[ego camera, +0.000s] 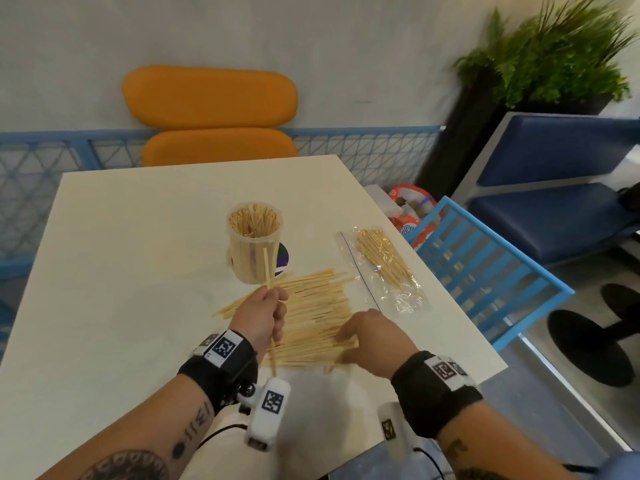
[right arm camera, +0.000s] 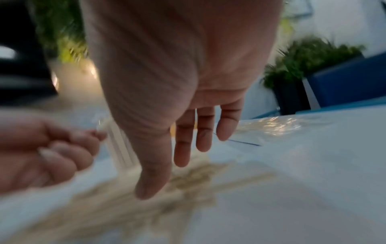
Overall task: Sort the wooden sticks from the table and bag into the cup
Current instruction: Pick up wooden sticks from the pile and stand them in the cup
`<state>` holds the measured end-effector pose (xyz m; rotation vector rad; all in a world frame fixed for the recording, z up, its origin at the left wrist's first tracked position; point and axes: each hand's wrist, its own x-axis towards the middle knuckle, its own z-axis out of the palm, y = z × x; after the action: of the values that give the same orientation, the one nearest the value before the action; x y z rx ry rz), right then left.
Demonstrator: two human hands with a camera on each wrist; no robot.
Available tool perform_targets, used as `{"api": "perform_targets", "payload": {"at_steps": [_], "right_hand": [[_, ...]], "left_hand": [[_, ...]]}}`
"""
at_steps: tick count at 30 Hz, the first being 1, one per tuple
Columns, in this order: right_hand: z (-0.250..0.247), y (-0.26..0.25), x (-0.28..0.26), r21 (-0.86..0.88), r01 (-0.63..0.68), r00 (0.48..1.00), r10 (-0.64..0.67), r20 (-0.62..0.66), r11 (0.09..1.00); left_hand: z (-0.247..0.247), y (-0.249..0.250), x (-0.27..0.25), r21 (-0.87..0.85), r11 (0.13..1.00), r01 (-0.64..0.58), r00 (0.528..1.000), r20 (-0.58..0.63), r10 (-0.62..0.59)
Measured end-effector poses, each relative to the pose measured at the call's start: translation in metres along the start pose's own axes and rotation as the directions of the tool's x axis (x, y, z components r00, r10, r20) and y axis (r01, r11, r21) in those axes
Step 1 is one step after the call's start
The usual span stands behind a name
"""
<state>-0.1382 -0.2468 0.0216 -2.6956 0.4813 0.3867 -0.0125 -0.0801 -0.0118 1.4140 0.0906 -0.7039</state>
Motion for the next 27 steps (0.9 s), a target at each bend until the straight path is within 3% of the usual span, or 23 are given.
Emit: {"api": "perform_targets", "payload": {"at_steps": [3,8,15,22,27], "right_hand": [[0.015,0.010,-0.006,-0.125,0.027,0.998,-0.020,0.056,0.992],[0.037,0.007,0.007,-0.224,0.133,0.990,-0.139,-0.007,0.965],[0.045,0.009,0.017,-0.332,0.236,0.962,-0.268,-0.053,0.913],[0.048,0.013,0.026,-0.324,0.267,0.946,-0.311,-0.090,0.908],[0.028,0.006,0.023,-0.081,0.198,0.951,-0.212,-0.226,0.977]], "left_hand": [[-0.001,-0.004,0.001,0.026,1.000,0.014,1.000,0.011,-0.014],[-0.004,-0.011,0.000,0.090,0.996,0.022,0.999,0.021,-0.024],[-0.020,-0.001,-0.006,0.028,1.000,-0.014,0.999,-0.033,0.015],[-0.036,0.005,-0.006,0.002,0.999,-0.055,0.997,-0.058,0.055],[-0.035,0.003,-0.010,-0.005,0.999,-0.053,0.998,-0.043,0.053]]}}
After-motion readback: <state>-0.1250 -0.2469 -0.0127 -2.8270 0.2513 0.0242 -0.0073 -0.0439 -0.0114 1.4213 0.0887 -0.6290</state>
